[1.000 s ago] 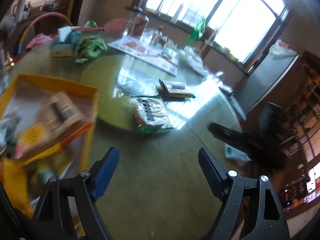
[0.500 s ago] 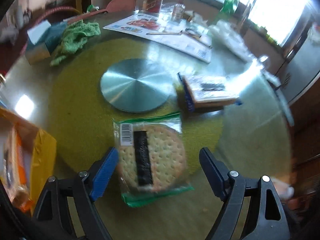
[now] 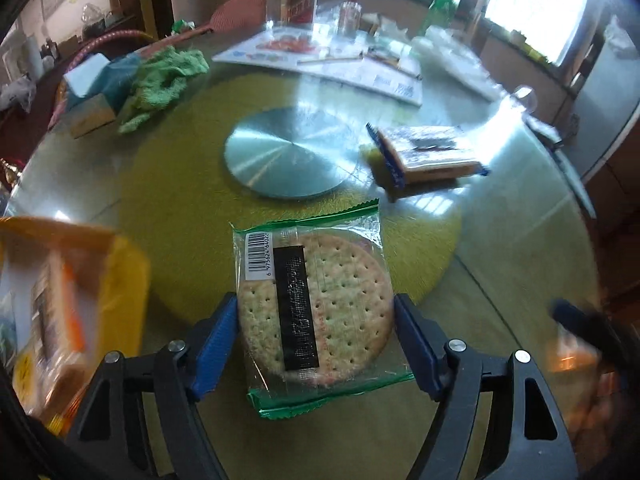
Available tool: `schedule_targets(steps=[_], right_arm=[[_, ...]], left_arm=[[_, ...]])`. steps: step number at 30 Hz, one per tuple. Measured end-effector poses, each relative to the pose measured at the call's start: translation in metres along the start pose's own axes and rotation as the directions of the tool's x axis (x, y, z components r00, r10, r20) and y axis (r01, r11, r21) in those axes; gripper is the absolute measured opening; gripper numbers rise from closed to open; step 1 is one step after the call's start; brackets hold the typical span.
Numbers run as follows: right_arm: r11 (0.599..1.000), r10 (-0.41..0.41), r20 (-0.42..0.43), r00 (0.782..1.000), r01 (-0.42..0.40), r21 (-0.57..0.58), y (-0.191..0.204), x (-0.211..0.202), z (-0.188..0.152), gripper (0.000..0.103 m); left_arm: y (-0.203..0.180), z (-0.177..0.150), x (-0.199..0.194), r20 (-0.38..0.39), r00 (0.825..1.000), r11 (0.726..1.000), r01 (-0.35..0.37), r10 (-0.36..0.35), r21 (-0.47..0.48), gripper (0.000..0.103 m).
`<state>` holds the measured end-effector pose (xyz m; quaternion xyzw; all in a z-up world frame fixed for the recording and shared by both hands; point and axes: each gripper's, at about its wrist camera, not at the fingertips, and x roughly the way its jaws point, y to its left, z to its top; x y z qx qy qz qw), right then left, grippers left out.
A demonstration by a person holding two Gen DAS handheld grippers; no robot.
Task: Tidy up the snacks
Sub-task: 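Grasp the blue-edged biscuit pack with the right gripper while the left carries its pack, then lower both packs into the yellow tray and open both grippers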
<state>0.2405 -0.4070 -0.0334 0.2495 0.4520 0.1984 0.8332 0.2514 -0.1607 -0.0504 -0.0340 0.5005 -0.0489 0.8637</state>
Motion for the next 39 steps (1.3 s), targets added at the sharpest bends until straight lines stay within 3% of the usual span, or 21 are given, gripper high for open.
schedule_targets(steps=[4,10,20,23,27,29,31,35,39], right_arm=[[0.999,-0.026,-0.039,0.999,0.027,0.039,0.005,0.026,0.022,0.079],[0.985,-0.148,-0.065,0.987,0.153,0.086,0.012,0.069,0.062,0.079],[0.915,-0.336,-0.043,0.941,0.337,0.220,0.024,0.126,0.117,0.082],[0.876,-0.434,-0.024,0.901,0.428,0.221,0.032,0.144,0.132,0.083],[0.786,-0.614,-0.020,0.789,0.614,0.070,0.052,0.172,0.138,0.084],[0.755,-0.656,-0.007,0.755,0.656,-0.002,0.058,0.180,0.132,0.084],[0.738,-0.673,-0.001,0.739,0.672,-0.058,0.063,0.181,0.125,0.080],[0.761,-0.642,-0.004,0.767,0.636,-0.127,0.068,0.167,0.105,0.066],[0.777,-0.612,0.002,0.791,0.602,-0.181,0.072,0.148,0.077,0.059]], left_arm=[[0.021,-0.034,-0.058,0.078,0.993,0.995,0.094,-0.093,-0.014,0.076],[0.069,-0.081,-0.128,0.188,0.969,0.982,0.177,-0.162,-0.067,0.076],[0.170,-0.102,-0.161,0.270,0.960,0.970,0.137,-0.079,-0.203,0.076],[0.188,-0.104,-0.163,0.279,0.959,0.966,0.125,-0.059,-0.227,0.076],[0.209,-0.106,-0.162,0.281,0.959,0.960,0.112,-0.037,-0.256,0.076],[0.219,-0.109,-0.160,0.276,0.961,0.958,0.101,-0.024,-0.267,0.076],[0.228,-0.113,-0.160,0.271,0.962,0.953,0.110,-0.031,-0.282,0.076],[0.242,-0.118,-0.158,0.264,0.964,0.946,0.102,-0.018,-0.307,0.076],[0.252,-0.124,-0.159,0.258,0.966,0.940,0.093,-0.005,-0.329,0.076]])
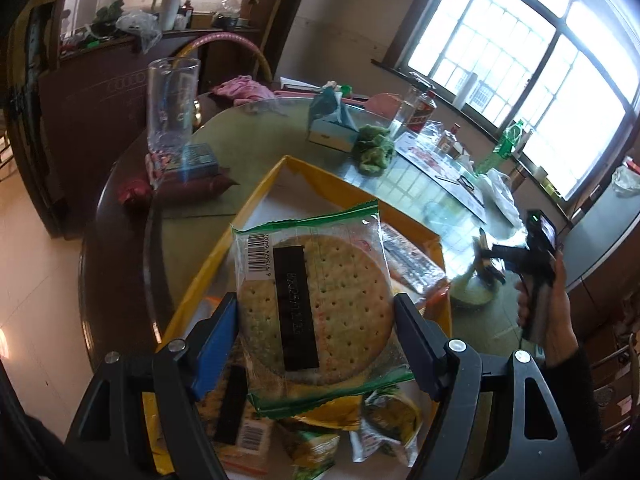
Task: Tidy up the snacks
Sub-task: 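Lower both packs into the yellow tray and open both grippers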
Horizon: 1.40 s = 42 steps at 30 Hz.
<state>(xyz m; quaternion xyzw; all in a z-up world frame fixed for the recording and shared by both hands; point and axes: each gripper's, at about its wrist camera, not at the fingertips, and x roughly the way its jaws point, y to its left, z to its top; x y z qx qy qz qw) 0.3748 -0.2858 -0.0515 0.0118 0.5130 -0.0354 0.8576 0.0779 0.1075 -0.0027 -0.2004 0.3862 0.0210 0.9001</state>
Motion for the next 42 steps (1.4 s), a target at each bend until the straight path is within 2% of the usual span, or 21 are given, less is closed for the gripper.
schedule_targets(steps=[2,5,7,10,11,15,16,18,20,23,27,29,33,35,38,40,42], right_arm=[[0.999,0.023,0.012,1.000,-0.023,-0.026,0.001,-0.010,-0.018,0.057],[0.989,0.143,0.023,0.989,-0.142,-0.044,0.008,-0.029,-0.041,0.056],[0.975,0.209,0.076,0.975,-0.202,-0.088,0.021,-0.061,-0.056,0.056],[0.928,0.338,0.131,0.932,-0.307,-0.209,0.058,-0.119,-0.076,0.056],[0.901,0.387,0.137,0.912,-0.342,-0.268,0.077,-0.139,-0.083,0.056],[0.789,0.523,0.074,0.849,-0.449,-0.419,0.138,-0.171,-0.101,0.056],[0.769,0.539,0.054,0.841,-0.465,-0.438,0.153,-0.170,-0.104,0.056],[0.742,0.561,0.013,0.828,-0.495,-0.452,0.174,-0.163,-0.107,0.056],[0.731,0.568,-0.022,0.823,-0.517,-0.446,0.194,-0.150,-0.108,0.056],[0.729,0.554,-0.073,0.829,-0.526,-0.437,0.220,-0.127,-0.110,0.056],[0.748,0.524,-0.082,0.848,-0.504,-0.432,0.239,-0.107,-0.109,0.056],[0.753,0.523,-0.087,0.848,-0.507,-0.420,0.240,-0.102,-0.108,0.058],[0.732,0.566,-0.091,0.820,-0.550,-0.403,0.234,-0.106,-0.109,0.063],[0.725,0.587,-0.069,0.807,-0.561,-0.400,0.229,-0.118,-0.112,0.070],[0.721,0.610,-0.024,0.792,-0.567,-0.398,0.210,-0.140,-0.121,0.073],[0.713,0.642,0.002,0.767,-0.595,-0.370,0.188,-0.155,-0.135,0.078],[0.705,0.652,0.009,0.758,-0.602,-0.376,0.178,-0.164,-0.153,0.078]], left_arm=[[0.005,-0.001,0.000,-0.008,1.000,1.000,0.002,-0.003,-0.014,0.076],[0.008,-0.003,0.004,-0.025,1.000,1.000,-0.005,0.004,-0.014,0.076],[0.008,-0.004,0.009,-0.041,0.999,1.000,0.009,-0.010,-0.014,0.076],[0.008,-0.003,0.015,-0.054,0.998,1.000,0.010,-0.010,-0.007,0.076],[0.008,-0.002,0.018,-0.057,0.998,1.000,0.009,-0.009,-0.007,0.076],[0.007,-0.001,0.026,-0.074,0.997,1.000,0.014,-0.013,0.009,0.076],[0.008,-0.002,0.028,-0.079,0.997,1.000,0.013,-0.012,0.008,0.076],[0.011,-0.001,0.031,-0.083,0.996,1.000,0.016,-0.015,0.004,0.076],[0.012,0.000,0.033,-0.085,0.996,1.000,0.023,-0.023,0.001,0.076],[0.013,0.002,0.035,-0.086,0.996,1.000,0.013,-0.011,0.027,0.076],[0.010,0.003,0.038,-0.085,0.996,0.998,0.005,0.000,0.062,0.078],[0.007,0.003,0.040,-0.097,0.995,0.996,0.004,0.004,0.089,0.081],[0.004,-0.001,0.035,-0.096,0.995,0.992,0.005,0.007,0.128,0.081],[0.003,-0.004,0.020,-0.051,0.999,0.994,0.011,-0.006,0.113,0.082],[-0.001,-0.013,-0.005,0.057,0.997,0.993,0.038,-0.045,0.115,0.084],[-0.007,-0.024,-0.015,0.086,0.996,0.990,0.002,-0.014,0.142,0.084],[-0.018,-0.035,-0.017,0.074,0.996,0.974,-0.056,0.041,0.221,0.084]])
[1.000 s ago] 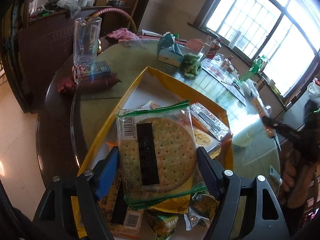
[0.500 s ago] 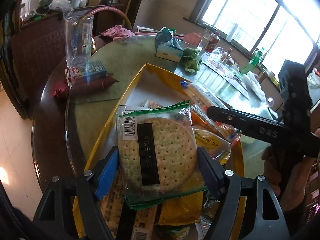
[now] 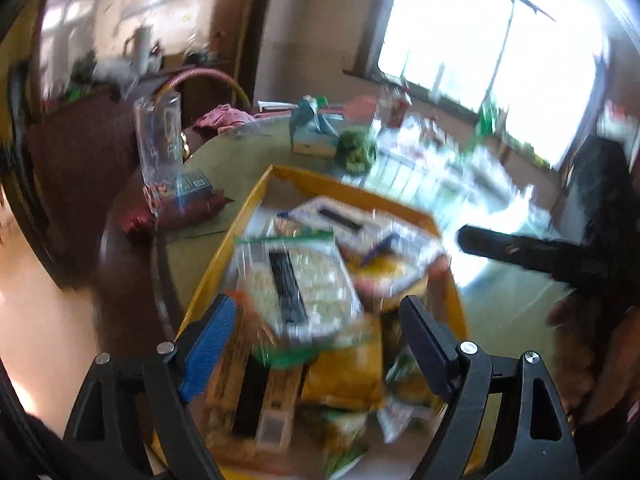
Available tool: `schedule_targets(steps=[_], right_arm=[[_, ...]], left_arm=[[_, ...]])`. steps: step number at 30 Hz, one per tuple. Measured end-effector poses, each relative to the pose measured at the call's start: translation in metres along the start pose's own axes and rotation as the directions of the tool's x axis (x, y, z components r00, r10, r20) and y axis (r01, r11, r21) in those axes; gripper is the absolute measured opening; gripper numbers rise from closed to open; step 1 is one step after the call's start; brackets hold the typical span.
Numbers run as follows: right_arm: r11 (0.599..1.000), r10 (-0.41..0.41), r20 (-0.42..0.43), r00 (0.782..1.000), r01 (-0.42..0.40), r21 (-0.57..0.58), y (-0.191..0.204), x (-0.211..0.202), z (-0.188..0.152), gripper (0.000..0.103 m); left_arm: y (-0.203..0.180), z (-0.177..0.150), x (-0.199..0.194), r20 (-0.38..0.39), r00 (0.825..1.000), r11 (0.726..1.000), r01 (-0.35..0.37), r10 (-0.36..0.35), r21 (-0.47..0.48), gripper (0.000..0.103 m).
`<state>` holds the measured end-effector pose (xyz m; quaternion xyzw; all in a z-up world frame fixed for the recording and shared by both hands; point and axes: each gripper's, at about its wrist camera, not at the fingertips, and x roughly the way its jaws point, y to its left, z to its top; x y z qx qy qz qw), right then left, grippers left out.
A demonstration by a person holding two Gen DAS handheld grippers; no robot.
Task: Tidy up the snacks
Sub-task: 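Lower both packs into the yellow tray and open both grippers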
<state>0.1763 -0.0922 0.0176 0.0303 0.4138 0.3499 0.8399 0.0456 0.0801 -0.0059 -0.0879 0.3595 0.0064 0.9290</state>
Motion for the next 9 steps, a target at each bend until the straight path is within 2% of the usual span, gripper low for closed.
schedule_targets(steps=[2,4,7,9], right_arm=[[1.000,-0.001,0.008,1.000,0.001,-0.019,0.006,-0.011,-0.018,0.078],[1.000,0.022,0.001,1.000,-0.022,-0.010,0.009,-0.017,-0.032,0.078],[0.999,0.053,-0.005,0.999,-0.053,-0.002,0.015,-0.021,-0.044,0.078],[0.998,0.068,-0.002,0.998,-0.068,-0.006,0.019,-0.024,-0.049,0.078]], left_arm=[[-0.007,-0.007,-0.001,-0.021,0.996,0.996,-0.085,0.085,0.025,0.084],[-0.008,-0.013,-0.009,0.023,0.990,0.990,-0.136,0.136,0.019,0.084],[-0.004,-0.018,-0.018,0.033,0.992,0.993,-0.118,0.118,-0.019,0.084],[-0.001,-0.021,-0.025,0.043,0.989,0.989,-0.142,0.145,-0.051,0.084]])
